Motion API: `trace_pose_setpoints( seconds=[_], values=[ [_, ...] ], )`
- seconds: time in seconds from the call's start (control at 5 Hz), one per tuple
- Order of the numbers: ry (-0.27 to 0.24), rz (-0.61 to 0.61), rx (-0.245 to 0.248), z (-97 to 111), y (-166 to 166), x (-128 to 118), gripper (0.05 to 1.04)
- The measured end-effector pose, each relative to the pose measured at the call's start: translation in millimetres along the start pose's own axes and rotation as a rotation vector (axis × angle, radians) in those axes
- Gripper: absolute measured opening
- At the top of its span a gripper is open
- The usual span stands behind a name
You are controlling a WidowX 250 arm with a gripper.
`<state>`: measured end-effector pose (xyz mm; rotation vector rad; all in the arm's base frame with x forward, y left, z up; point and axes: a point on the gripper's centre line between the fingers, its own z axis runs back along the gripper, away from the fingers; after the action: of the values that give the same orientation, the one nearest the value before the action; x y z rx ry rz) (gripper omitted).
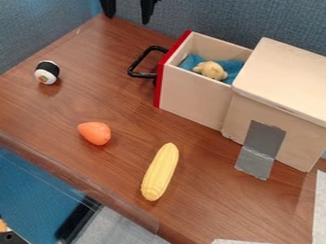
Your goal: Moved the yellow duck to the top of the drawer
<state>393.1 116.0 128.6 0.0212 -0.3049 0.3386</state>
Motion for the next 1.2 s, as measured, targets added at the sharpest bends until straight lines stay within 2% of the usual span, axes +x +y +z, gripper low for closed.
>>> trace_pose_setpoints(
  seconds=[0.2, 0.4, 0.6, 0.8, 1.0, 1.2],
  values=[
    [0.045, 0.006, -0.001, -16, -1, -7, 0.999],
    [0.044, -0.046, -0.037, -19, -37, -10, 0.999],
    [0.022, -0.109, -0.098, -12, -85, -8, 0.999],
    [0.038, -0.113, -0.098, -22, -101, -10, 0.999],
    [0.014, -0.148, -0.098, -24, -125, -15, 0.999],
    [0.028, -0.162, -0.091, -36, -137, -23, 0.999]
  ],
)
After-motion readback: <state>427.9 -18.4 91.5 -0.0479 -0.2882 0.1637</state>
